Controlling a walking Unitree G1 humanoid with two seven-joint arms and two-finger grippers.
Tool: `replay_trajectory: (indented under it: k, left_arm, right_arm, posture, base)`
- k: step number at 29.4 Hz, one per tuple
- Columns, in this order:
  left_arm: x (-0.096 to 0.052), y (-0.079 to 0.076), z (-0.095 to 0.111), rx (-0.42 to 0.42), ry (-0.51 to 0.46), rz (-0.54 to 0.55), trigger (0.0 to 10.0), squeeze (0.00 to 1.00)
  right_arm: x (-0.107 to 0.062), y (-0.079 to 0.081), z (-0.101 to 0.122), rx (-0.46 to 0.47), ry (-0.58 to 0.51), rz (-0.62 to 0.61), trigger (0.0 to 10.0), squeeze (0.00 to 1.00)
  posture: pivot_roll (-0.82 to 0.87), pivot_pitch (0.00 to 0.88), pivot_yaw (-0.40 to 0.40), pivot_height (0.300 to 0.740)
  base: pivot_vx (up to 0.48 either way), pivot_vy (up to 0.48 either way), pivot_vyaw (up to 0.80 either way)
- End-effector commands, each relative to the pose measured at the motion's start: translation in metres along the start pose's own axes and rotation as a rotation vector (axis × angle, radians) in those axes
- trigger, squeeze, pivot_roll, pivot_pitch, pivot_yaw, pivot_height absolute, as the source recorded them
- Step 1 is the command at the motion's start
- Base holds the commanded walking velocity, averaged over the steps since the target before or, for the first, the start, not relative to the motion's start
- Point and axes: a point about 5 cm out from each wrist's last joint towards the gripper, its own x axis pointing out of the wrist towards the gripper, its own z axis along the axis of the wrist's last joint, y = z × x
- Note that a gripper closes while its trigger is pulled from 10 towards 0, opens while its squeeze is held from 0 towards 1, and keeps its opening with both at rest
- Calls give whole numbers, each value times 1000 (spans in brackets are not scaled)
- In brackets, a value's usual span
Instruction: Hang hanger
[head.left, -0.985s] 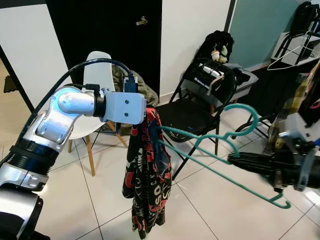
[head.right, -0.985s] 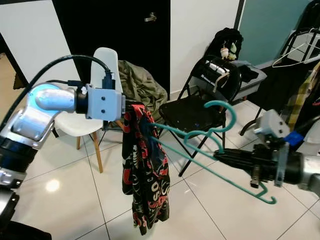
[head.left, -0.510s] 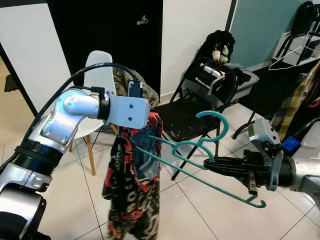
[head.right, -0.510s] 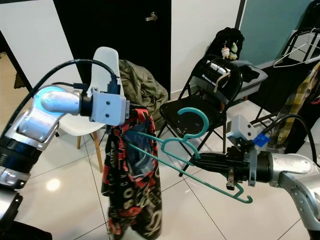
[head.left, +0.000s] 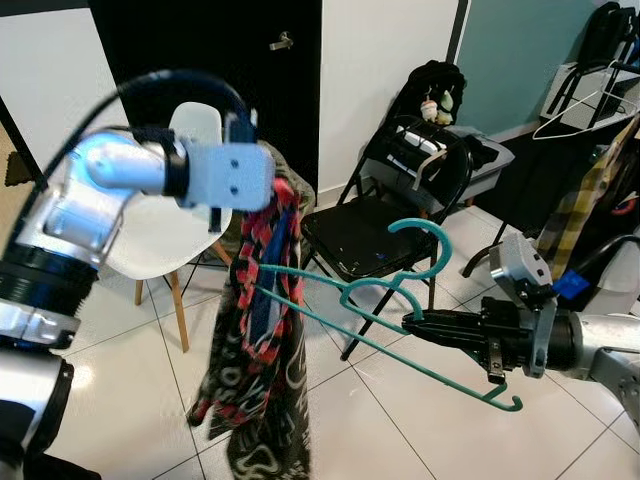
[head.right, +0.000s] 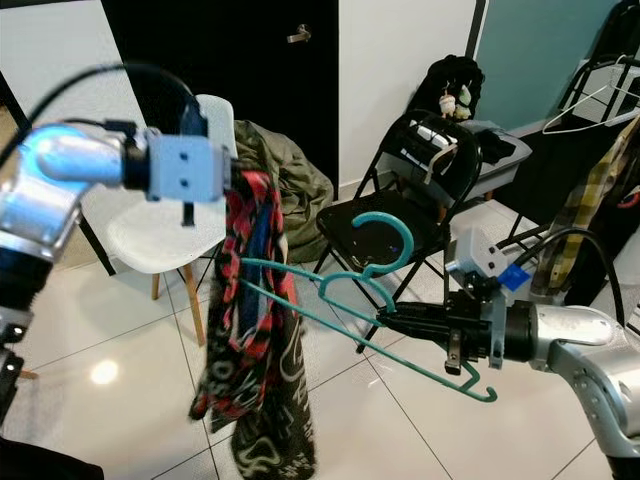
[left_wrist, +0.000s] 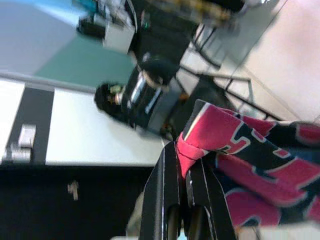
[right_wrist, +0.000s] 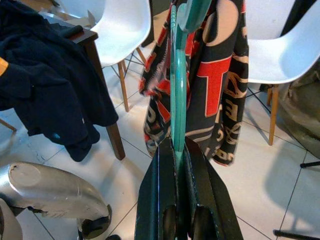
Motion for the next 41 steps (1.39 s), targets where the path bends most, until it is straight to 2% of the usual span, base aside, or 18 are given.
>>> replay_trajectory:
  k: [1,6,14,15,16,18,19,21,25,26,28,30,38,41]
  left_arm:
    - [-14,16,-2,26,51,68,10000,0]
    - [-16,18,-4,26,61,81,10000,0]
    - [-12,11,-1,7,14,52,10000,0]
    - [-7,6,4,-3,-27,34,10000,0]
    - [-7,6,4,-3,-27,34,10000,0]
    - [6,-1,23,-29,-151,-10,10000,0]
    - [6,-1,23,-29,-151,-10,10000,0]
    - [11,-4,36,-55,-233,-44,10000,0]
    - [11,-5,41,-71,-267,-64,10000,0]
    - [9,-7,51,-100,-338,-116,10000,0]
    - [9,-7,51,-100,-338,-116,10000,0]
    - [8,-9,58,-114,-388,-149,10000,0]
    - [13,-18,61,-98,-383,-193,10000,0]
    - [21,-9,64,-165,-379,-89,10000,0]
  right_arm:
    - [-5,-3,4,-22,-11,-32,10000,0]
    - [-6,-4,5,-29,-13,-45,10000,0]
    - [-8,-8,8,-40,-20,-71,10000,0]
    - [-8,-9,8,-43,-23,-81,10000,0]
    - [-8,-9,8,-43,-23,-81,10000,0]
    - [-7,-12,9,-46,-29,-103,10000,0]
    - [-7,-12,9,-46,-29,-103,10000,0]
    - [-5,-14,9,-48,-33,-115,10000,0]
    - [-5,-14,9,-49,-35,-119,10000,0]
    - [-3,-14,9,-51,-38,-120,10000,0]
    - [-3,-14,9,-51,-38,-120,10000,0]
    - [-2,-14,9,-51,-40,-115,10000,0]
    - [2,-15,10,-55,-53,-119,10000,0]
    - [8,-14,9,-52,-62,-119,10000,0]
  posture:
    - [-52,0,24,740]
    - [-52,0,22,740]
    - [-52,0,19,740]
    - [-52,0,19,740]
    - [-52,0,19,740]
    - [-50,0,17,740]
    - [-50,0,17,740]
    - [-50,0,17,740]
    - [-50,0,17,740]
    - [-49,0,19,740]
    - [-49,0,19,740]
    - [-48,0,17,740]
    - [-50,0,22,740]
    - [-51,0,24,740]
  base:
    - [0,0,0]
    - [0,0,0]
    - [0,0,0]
    - [0,0,0]
    - [0,0,0]
    - [0,0,0]
    - [0,0,0]
    - [0,0,0]
    - [0,0,0]
    - [0,0,0]
    - [0,0,0]
    - [0,0,0]
    - [0,0,0]
    - [0,0,0]
